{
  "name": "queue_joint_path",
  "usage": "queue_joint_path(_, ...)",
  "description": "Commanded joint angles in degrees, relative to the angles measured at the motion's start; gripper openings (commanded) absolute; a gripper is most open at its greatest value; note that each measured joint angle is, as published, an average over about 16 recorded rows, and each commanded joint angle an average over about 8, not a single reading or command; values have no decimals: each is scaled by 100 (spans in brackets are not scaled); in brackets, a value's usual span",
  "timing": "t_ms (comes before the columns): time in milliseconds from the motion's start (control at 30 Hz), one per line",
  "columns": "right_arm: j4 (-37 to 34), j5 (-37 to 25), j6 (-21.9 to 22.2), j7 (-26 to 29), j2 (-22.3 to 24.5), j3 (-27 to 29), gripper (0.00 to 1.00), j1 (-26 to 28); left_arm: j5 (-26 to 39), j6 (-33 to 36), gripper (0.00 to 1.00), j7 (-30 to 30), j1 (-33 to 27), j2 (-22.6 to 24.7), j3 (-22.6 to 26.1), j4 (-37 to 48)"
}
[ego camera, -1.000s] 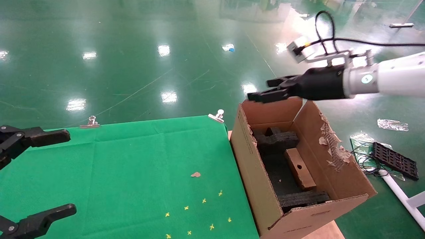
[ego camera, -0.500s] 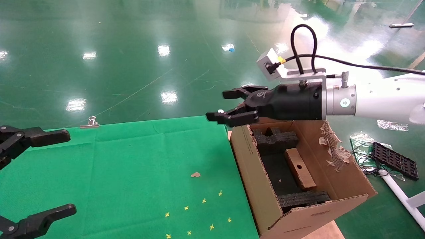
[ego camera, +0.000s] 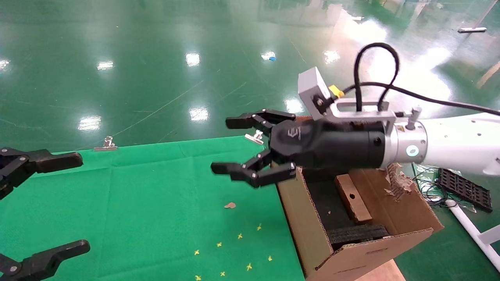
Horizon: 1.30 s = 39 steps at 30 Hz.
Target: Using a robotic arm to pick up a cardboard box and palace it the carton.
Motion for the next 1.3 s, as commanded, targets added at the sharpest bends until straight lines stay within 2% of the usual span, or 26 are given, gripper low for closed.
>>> queue_joint_path(33,209,75,-65,-62,19,223,100,-201,0,0,100,0,0,0,1,0)
queue_joint_path(300,1056,381,-329,-312,95,1127,100,-1016,-2,-1,100,1,-1,-1,3,0)
queue_joint_path(500,1469,533,-459,-425,131,1569,100,-1421,-3,-3,100,2,0,-2,4,1)
queue_joint_path(1300,1388,505,-432,-409,129,1486,100,-1342,-4,-3,100,2,1,-2,4,1)
